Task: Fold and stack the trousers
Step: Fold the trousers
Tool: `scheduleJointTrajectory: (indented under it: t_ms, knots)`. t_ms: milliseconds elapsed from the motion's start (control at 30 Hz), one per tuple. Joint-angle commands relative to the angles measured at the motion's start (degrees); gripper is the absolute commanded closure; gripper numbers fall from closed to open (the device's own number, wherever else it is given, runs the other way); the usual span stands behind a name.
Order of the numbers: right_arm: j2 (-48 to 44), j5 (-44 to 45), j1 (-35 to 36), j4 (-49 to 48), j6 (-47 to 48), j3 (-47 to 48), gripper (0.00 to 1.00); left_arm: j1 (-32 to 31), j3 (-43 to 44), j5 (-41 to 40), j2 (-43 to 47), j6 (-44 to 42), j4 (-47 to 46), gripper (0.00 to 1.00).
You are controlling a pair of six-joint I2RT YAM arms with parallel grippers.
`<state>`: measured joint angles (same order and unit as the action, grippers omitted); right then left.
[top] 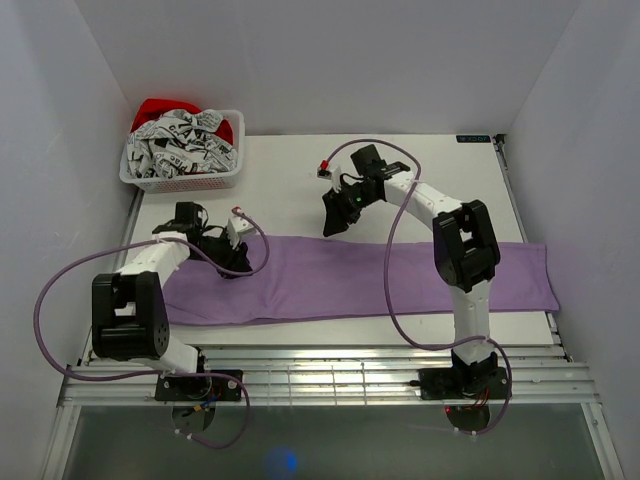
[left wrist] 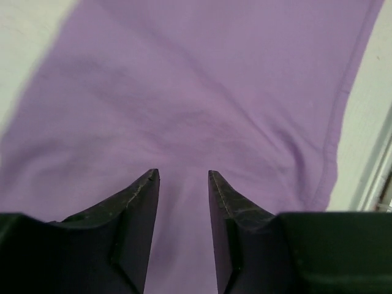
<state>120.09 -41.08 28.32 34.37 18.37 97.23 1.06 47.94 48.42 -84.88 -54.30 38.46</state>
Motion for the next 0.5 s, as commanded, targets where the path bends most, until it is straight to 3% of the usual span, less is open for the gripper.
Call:
scheduleJointTrajectory:
  t_ms: [0,133,367,467]
  knots:
    - [-0.4,-1.7,0.2,0.0,0.1,2.4,0.46,1.0,8.5,4.2,-1.2,3.2,-3.0,0.49]
    - [-2.4,-0.4,0.2,-0.3,1.3,-0.5,0.38,1.9,14.6,4.0,-7.2,3.4,-3.0,0.46]
    - [-5.2,0.9,0.0,-0.5,2.7,-4.0,0.04,2.4,23.5,4.8,-20.3,1.8,0.5,0.42]
    - [-5.8,1.4,-0.5,-0.4,3.2,-4.2,0.02,2.4,25.5,6.0,-22.8,0.7,2.2,0.44]
